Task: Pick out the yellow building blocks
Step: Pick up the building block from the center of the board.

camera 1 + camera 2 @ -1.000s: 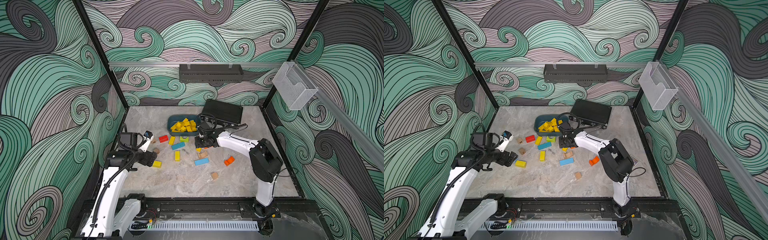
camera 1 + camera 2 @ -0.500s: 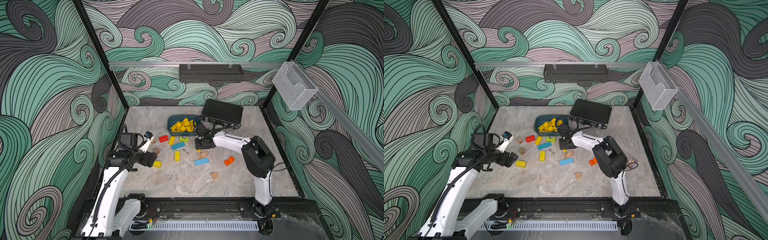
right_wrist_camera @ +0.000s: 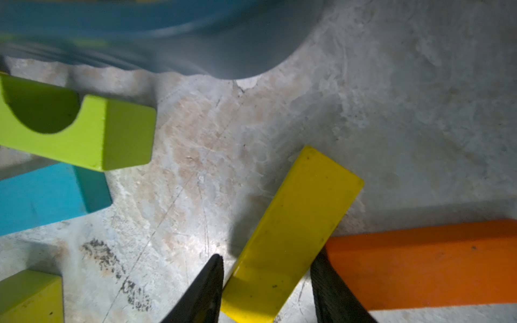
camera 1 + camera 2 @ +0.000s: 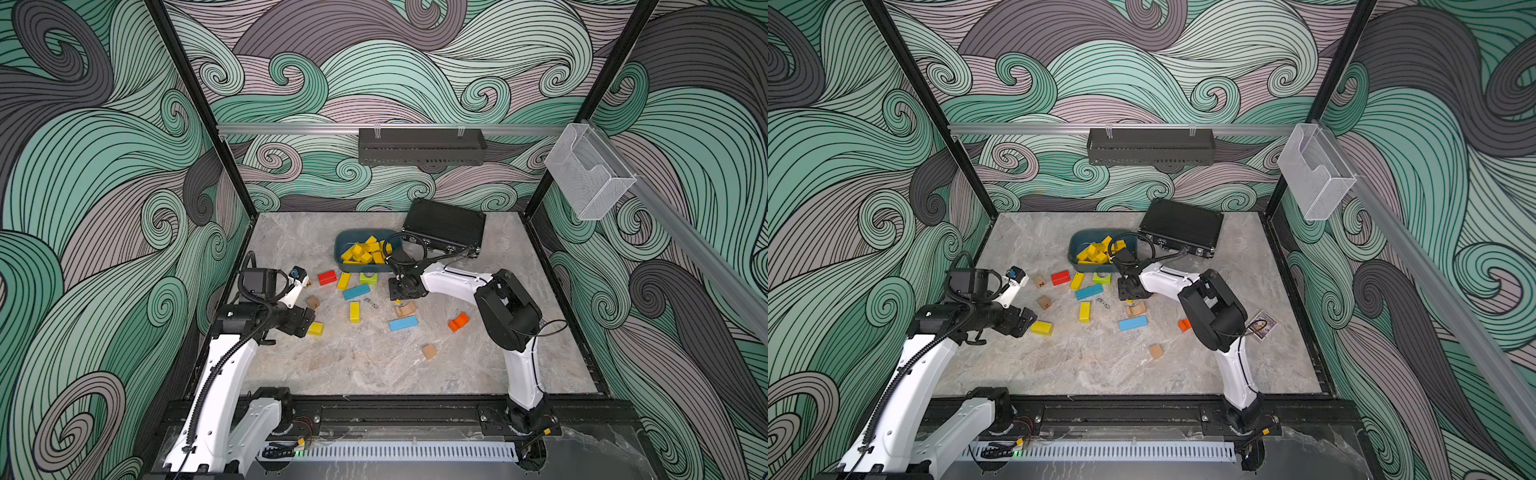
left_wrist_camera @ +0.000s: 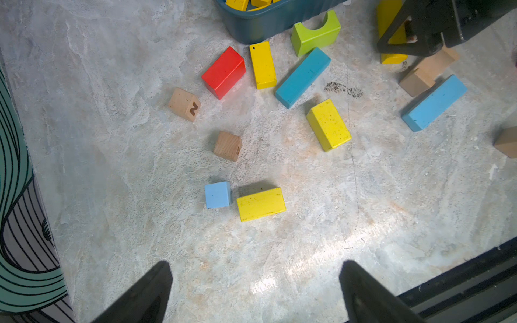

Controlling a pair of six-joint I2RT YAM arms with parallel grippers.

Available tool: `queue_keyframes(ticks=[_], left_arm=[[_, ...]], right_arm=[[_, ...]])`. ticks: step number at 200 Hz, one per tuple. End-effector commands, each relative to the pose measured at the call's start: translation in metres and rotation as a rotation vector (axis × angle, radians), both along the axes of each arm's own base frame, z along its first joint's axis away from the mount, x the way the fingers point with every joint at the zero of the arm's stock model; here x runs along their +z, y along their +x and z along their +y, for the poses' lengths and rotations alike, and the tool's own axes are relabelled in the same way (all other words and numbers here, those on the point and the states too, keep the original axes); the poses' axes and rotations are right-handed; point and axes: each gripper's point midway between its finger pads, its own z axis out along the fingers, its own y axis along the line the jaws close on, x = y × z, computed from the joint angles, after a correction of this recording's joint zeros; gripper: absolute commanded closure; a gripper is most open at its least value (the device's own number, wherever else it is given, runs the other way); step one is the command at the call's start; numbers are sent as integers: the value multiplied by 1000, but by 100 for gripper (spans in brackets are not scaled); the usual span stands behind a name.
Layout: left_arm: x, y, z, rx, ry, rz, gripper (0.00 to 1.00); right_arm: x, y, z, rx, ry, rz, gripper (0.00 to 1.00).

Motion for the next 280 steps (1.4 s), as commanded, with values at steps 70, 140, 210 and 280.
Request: queue_keyframes(ticks=[70,140,210,280], left_arm=[[-1,-5,-1,-2,-13,14,5],[-3,-7,-1,-3,-8,21,5],[-3,-6,-1,-3,-8,19,5],[-11,-2,-2,-3,-16,40,5]], right_arm=[[-22,0,-14,15,-133,27,52],[-28,-16,-29,40,-173,48,68],[-19,-28,-12,128,-139,49,80],[11,-40,-6,197,-70,34,83]])
